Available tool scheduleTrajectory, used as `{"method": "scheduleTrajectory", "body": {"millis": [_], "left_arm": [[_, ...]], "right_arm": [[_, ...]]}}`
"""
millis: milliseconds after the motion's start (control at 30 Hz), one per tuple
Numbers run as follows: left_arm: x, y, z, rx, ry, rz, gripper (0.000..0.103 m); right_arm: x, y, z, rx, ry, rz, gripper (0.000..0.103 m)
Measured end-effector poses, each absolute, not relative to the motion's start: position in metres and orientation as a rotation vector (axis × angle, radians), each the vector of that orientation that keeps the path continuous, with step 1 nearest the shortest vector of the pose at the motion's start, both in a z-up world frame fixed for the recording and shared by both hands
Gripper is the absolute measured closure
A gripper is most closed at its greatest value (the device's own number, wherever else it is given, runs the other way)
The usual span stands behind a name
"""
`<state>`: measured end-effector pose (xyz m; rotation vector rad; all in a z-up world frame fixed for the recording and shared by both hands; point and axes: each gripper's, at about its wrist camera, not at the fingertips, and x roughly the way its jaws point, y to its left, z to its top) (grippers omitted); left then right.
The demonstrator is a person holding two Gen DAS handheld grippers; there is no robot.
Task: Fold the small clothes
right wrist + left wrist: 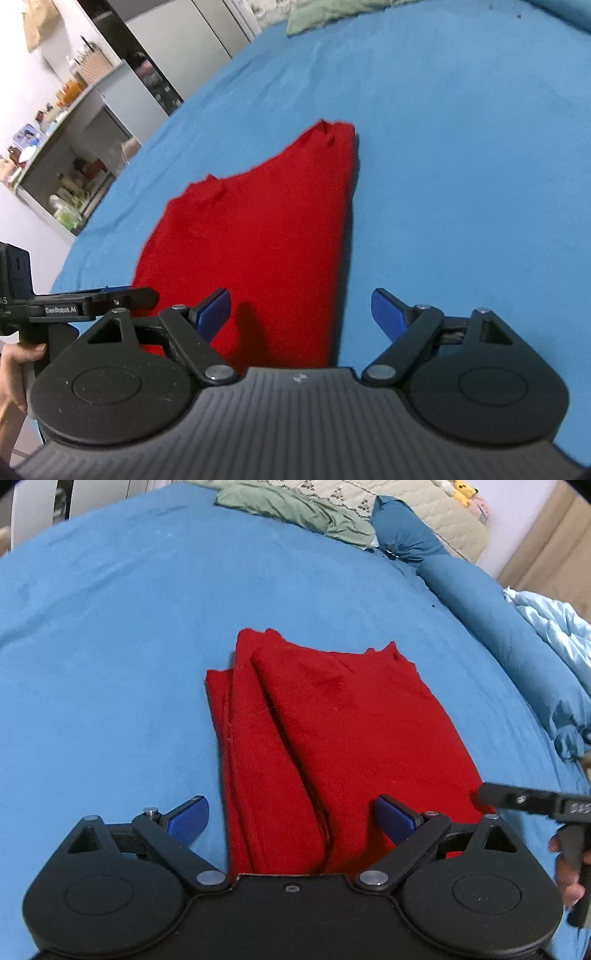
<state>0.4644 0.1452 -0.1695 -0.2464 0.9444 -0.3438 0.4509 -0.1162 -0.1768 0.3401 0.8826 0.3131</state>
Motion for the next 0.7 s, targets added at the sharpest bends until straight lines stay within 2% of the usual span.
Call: {"method": "scheduleTrajectory", "body": {"millis": [100, 133, 167, 200, 267, 333, 500, 700], "left_arm": [[0.467, 0.141, -0.171, -0.249, 0.936, -0.361, 0.009], [0.468, 0.14, -0.171, -0.238, 0.938, -0.371, 0.021], [0.469, 0.136, -0.171, -0.225, 0.941, -0.372, 0.03], [0.47, 0.134, -0.169, -0.211, 0.942, -0.361, 0.034], [0.468, 0.133, -0.162, -0.212, 0.938, -0.341, 0.061], [0.461, 0.132, -0.15, -0.198, 0.91, -0.335, 0.073], [0.423, 0.106, -0.11, -0.101, 0.84, -0.384, 0.076], [0.33, 0.067, -0.071, -0.074, 0.735, -0.471, 0.076]], "right_arm": [[0.461, -0.108, -0.189, 0.361, 0.902, 0.311, 0.009], [0.463, -0.105, -0.191, 0.364, 0.897, 0.314, 0.017], [0.464, -0.101, -0.192, 0.369, 0.892, 0.326, 0.036], [0.466, -0.098, -0.193, 0.377, 0.894, 0.339, 0.041], [0.465, -0.094, -0.188, 0.358, 0.873, 0.336, 0.061], [0.461, -0.093, -0.179, 0.359, 0.849, 0.334, 0.067], [0.433, -0.095, -0.136, 0.349, 0.788, 0.367, 0.069], [0.341, -0.132, -0.082, 0.306, 0.727, 0.376, 0.069]]}}
